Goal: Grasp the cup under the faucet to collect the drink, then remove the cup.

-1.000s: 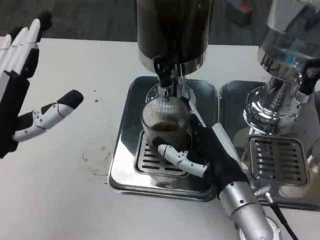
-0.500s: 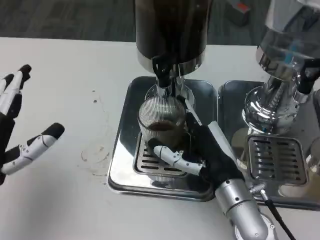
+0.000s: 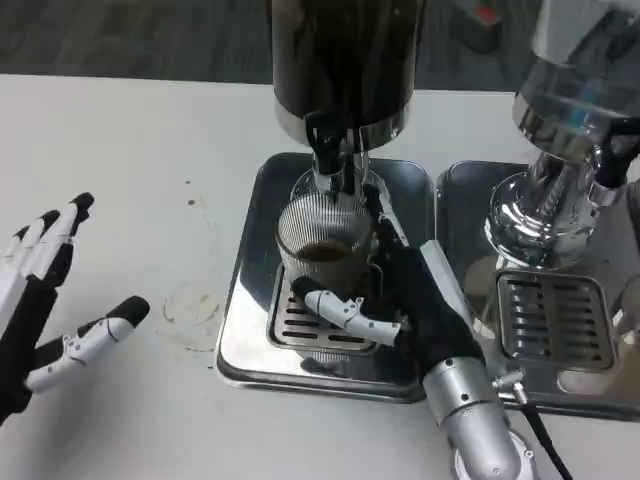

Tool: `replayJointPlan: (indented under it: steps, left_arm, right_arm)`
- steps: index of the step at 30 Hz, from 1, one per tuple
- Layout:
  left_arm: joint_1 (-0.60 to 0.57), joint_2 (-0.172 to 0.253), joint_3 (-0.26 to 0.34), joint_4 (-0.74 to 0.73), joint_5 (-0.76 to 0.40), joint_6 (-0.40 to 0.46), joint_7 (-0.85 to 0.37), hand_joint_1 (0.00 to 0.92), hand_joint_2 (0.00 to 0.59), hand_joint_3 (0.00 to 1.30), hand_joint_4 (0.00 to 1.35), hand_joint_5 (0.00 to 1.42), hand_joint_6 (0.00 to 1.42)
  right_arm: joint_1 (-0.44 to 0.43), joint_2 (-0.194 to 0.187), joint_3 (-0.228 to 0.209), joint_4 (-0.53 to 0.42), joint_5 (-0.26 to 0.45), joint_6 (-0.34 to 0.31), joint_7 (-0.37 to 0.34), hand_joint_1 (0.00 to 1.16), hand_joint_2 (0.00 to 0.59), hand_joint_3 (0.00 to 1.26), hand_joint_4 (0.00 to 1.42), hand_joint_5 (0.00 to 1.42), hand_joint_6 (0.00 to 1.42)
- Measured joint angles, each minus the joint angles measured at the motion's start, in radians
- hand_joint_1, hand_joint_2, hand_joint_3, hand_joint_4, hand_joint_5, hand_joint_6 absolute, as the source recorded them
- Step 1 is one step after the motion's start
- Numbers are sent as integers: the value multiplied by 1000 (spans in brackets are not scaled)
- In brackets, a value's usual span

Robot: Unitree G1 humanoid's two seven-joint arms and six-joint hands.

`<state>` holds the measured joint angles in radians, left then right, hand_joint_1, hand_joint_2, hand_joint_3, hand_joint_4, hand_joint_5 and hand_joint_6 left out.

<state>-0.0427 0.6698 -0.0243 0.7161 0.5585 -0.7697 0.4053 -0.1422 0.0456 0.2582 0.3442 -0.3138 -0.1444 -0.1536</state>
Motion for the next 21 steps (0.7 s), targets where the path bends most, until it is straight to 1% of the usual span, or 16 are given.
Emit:
replayJointPlan:
  steps: [3,8,16,21]
  left_arm:
    - [0,-1,-8,1,-2,0,-3,0,168,0,0,0,0]
    - [0,-3,-27,5,-4,0,-10,0,168,0,0,5,0]
    - [10,-9,-35,5,-4,1,-10,0,166,0,0,9,0]
    - [15,-12,-36,5,-4,2,-10,0,166,0,0,10,0]
  right_arm:
    - [0,5,0,0,-11,4,-15,848,197,0,0,1,84]
    - [-3,7,3,0,-13,7,-15,866,193,0,0,11,99]
    - [-12,7,21,2,-14,9,-14,882,196,0,2,27,116]
    - [-15,2,29,2,-16,16,-10,888,196,0,31,57,135]
